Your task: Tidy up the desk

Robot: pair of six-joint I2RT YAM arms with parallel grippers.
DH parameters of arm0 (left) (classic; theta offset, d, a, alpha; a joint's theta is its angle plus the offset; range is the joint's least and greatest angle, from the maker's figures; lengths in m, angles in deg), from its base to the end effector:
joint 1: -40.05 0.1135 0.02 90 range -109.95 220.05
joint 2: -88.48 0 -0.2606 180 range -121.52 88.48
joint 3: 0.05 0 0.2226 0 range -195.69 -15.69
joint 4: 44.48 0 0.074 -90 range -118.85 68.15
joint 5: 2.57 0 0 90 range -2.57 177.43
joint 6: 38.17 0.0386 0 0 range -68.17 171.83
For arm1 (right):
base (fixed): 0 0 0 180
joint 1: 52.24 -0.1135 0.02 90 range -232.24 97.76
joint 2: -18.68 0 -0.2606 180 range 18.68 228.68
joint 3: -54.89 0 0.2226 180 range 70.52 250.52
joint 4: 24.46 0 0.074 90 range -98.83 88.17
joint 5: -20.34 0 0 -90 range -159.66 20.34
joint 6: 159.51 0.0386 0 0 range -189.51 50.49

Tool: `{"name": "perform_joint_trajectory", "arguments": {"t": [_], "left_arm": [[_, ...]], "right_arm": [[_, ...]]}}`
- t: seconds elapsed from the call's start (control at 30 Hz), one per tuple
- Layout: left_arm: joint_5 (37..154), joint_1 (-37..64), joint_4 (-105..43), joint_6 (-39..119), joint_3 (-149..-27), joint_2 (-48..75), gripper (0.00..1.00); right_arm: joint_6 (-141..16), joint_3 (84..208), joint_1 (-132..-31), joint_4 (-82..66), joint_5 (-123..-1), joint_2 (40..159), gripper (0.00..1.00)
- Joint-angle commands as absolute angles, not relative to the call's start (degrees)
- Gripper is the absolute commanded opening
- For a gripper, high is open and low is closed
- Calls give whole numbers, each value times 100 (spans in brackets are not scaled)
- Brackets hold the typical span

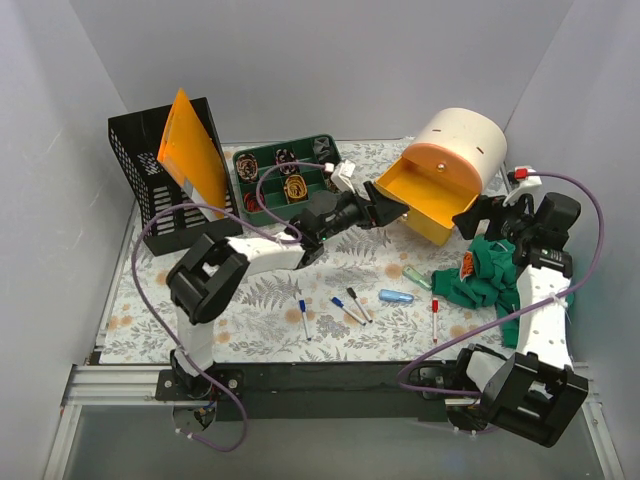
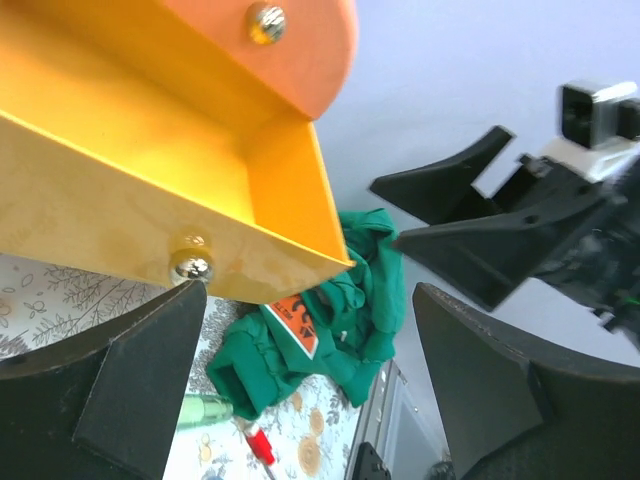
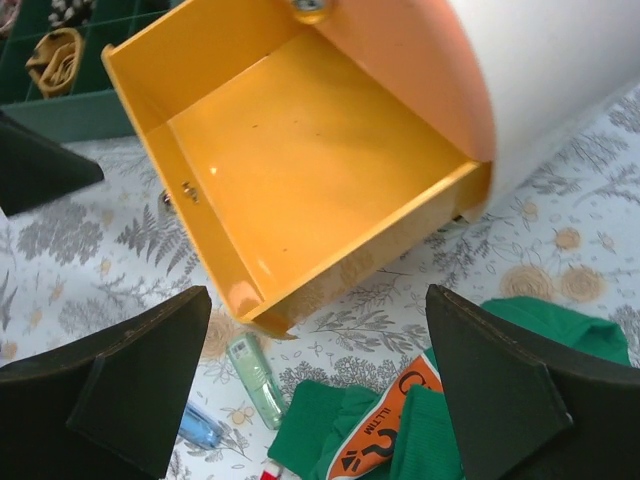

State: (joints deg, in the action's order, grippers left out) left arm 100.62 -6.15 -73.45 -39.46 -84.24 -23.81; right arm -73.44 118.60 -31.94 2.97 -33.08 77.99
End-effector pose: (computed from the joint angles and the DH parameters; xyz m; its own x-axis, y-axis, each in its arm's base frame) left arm 0.2890 -0.3141 0.2515 -0.8607 -0.5088 0.0190 -0.0089 -0.0224 -0.9997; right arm 0.2008 -0.0497 0.3136 -0.3499 0.0707 -0.9341 -0.2604 0.9505 0.1695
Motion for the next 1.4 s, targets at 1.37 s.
{"name": "perform_joint_trajectory", "arguments": {"t": [1.37], "left_arm": [[8603,524,-3201,1096,-5471,4067,98]], "right_arm": [[-11276,11675,-7377,2299,-6245,9285,62]]}}
